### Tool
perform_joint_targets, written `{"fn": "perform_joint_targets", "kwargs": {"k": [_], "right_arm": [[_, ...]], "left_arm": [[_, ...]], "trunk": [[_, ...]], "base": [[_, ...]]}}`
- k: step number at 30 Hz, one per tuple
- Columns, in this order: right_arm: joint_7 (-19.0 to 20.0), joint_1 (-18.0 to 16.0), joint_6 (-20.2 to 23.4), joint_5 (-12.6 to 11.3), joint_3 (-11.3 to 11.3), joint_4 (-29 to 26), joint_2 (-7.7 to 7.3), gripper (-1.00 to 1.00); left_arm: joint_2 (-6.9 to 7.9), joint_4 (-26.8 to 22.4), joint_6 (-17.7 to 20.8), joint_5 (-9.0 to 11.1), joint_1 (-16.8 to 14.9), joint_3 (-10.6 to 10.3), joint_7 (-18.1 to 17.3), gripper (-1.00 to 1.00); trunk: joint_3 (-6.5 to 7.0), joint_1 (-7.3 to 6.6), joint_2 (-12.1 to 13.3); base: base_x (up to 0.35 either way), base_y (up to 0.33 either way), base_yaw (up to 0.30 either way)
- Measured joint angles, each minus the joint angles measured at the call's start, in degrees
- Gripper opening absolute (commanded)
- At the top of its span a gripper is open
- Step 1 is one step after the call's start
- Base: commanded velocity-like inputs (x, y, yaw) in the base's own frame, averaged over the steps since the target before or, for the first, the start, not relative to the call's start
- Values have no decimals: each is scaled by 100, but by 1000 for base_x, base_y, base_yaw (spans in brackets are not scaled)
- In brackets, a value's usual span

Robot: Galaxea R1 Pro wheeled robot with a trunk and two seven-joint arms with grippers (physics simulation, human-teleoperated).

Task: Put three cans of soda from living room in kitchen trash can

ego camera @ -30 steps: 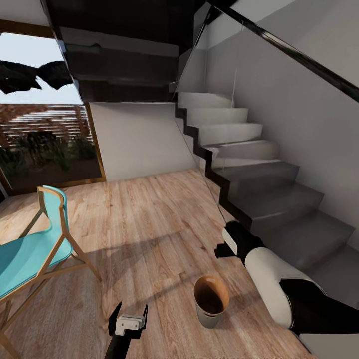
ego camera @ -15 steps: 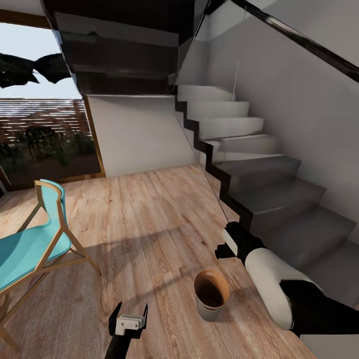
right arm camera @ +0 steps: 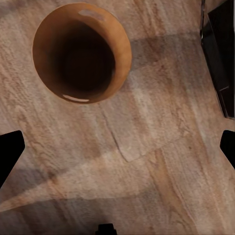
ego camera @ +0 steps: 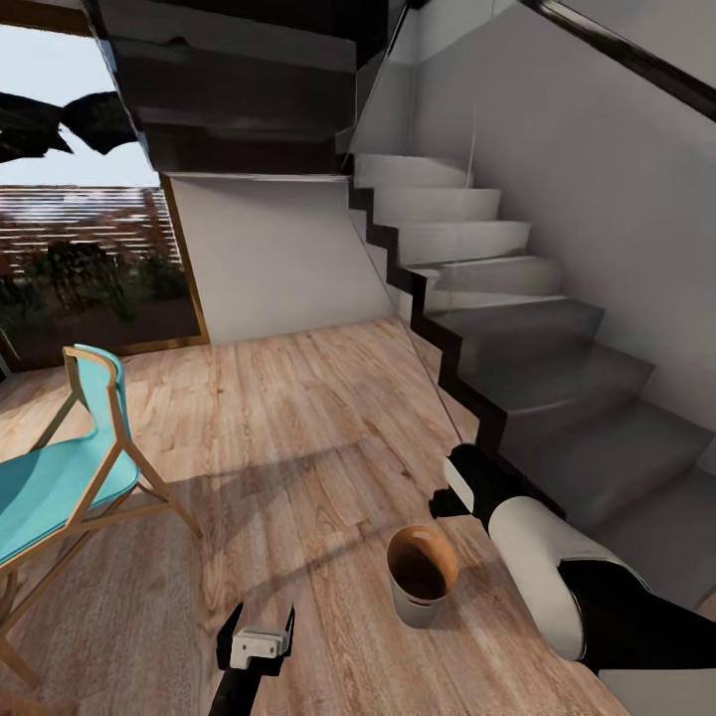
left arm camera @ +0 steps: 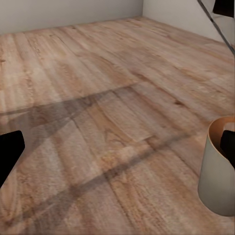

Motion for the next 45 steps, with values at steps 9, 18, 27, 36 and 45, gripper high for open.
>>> {"fn": "perform_joint_targets", "kwargs": {"k": [9, 18, 27, 36, 45], "right_arm": [[-3, 27, 0, 8, 1, 1, -1, 100], [-6, 61, 0, 16, 10, 0, -2, 100], [-6, 77, 0, 17, 10, 0, -2, 100], [-1, 114, -5, 17, 10, 1, -2, 100], [-1, 152, -131, 19, 10, 4, -2, 100]], "left_arm": [[0, 0, -5, -1, 2, 2, 0, 100], [-2, 4, 26, -1, -4, 3, 10, 100], [0, 1, 17, -1, 1, 2, 14, 100], [3, -4, 0, 2, 3, 2, 4, 100], [2, -8, -7, 6, 1, 8, 5, 100]], "trunk": [[-222, 176, -322], [-300, 176, -322], [-378, 176, -322], [-456, 176, -322], [-534, 176, -322]], "base": [[0, 0, 0], [103, 0, 0], [307, 0, 0], [241, 0, 0], [48, 0, 0]]}}
